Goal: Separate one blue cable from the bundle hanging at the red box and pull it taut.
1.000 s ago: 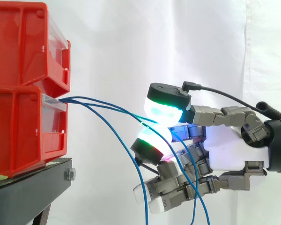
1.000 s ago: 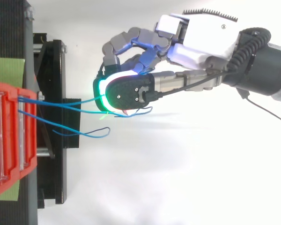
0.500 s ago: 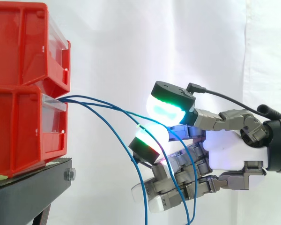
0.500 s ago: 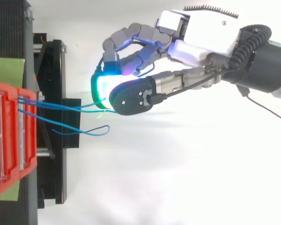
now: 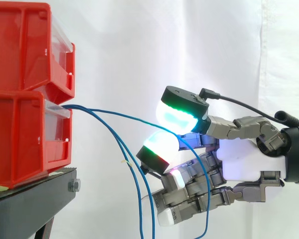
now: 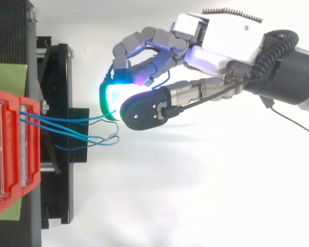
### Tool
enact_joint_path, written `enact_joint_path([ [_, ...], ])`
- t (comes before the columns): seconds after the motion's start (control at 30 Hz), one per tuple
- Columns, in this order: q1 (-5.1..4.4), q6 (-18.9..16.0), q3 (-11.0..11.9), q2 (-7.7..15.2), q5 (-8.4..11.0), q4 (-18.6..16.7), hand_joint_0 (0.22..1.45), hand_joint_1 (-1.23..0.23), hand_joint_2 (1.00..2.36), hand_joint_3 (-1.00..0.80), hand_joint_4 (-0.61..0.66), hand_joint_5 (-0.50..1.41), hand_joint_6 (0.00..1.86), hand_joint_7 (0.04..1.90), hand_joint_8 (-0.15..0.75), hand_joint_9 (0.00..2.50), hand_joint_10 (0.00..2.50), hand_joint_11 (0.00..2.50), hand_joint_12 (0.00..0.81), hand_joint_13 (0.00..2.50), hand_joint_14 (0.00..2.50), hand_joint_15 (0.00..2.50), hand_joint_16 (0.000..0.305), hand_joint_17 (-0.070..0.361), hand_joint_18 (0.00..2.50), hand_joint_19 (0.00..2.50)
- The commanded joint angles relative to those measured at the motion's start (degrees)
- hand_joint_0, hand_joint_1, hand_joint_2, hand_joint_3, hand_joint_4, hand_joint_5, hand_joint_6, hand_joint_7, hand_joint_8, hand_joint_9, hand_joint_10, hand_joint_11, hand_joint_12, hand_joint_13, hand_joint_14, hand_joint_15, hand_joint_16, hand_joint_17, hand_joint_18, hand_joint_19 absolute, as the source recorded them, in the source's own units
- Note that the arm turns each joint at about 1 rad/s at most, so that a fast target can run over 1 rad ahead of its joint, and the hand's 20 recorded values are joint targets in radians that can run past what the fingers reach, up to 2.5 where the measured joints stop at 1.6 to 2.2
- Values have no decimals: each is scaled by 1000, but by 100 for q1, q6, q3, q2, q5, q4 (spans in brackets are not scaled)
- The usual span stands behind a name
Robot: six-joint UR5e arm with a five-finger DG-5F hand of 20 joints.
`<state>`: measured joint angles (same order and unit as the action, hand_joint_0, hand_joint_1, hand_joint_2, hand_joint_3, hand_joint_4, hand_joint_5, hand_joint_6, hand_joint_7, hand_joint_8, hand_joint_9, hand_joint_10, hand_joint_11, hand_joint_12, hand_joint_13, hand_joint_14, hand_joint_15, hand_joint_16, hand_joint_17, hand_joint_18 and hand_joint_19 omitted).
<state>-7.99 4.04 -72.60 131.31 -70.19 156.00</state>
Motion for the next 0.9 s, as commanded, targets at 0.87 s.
enact_joint_path([
  [0.87, -18, -167, 0, 0, -13, 106, 661, -831, 1000, -500, 85, -206, 950, 1178, 253, 947, 20, 1109, 295, 675, 16, 414, 40, 90, 535, 351],
])
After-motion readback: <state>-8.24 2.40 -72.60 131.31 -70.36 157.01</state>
